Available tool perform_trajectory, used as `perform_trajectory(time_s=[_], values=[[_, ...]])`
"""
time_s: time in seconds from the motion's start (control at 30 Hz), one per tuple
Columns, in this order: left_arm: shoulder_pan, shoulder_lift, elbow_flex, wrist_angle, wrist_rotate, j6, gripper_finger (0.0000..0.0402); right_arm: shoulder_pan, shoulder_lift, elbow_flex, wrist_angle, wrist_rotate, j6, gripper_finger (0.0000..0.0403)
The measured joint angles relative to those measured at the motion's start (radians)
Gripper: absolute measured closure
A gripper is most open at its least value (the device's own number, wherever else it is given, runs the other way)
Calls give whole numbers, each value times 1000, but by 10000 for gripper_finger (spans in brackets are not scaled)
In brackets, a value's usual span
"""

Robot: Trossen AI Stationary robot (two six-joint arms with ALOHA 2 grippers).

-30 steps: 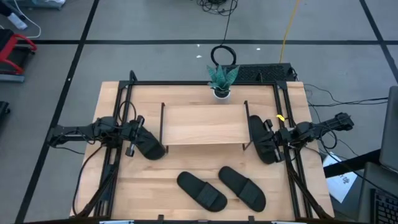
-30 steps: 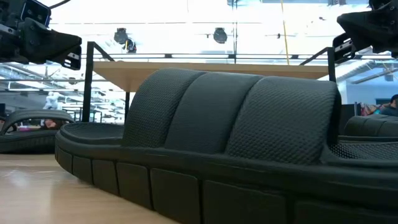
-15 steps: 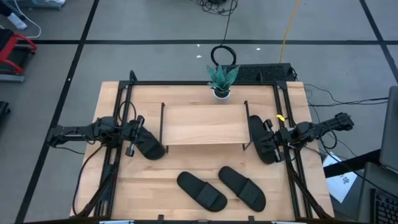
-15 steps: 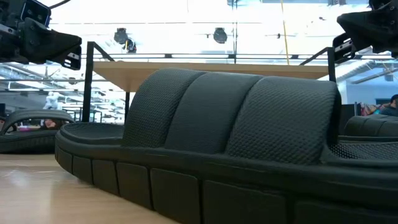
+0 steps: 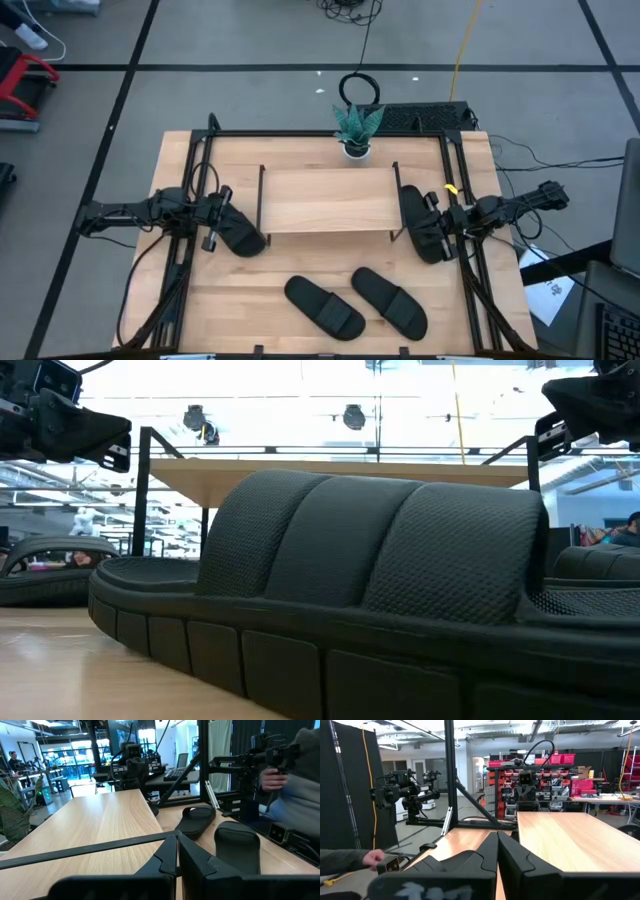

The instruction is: Pick and place slides into the shelf

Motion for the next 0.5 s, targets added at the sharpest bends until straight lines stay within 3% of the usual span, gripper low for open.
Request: perform_trajectory(time_s=[0.5], values=[[0, 0, 0, 0, 0, 0, 382, 0, 0, 0, 8, 0, 0, 403]])
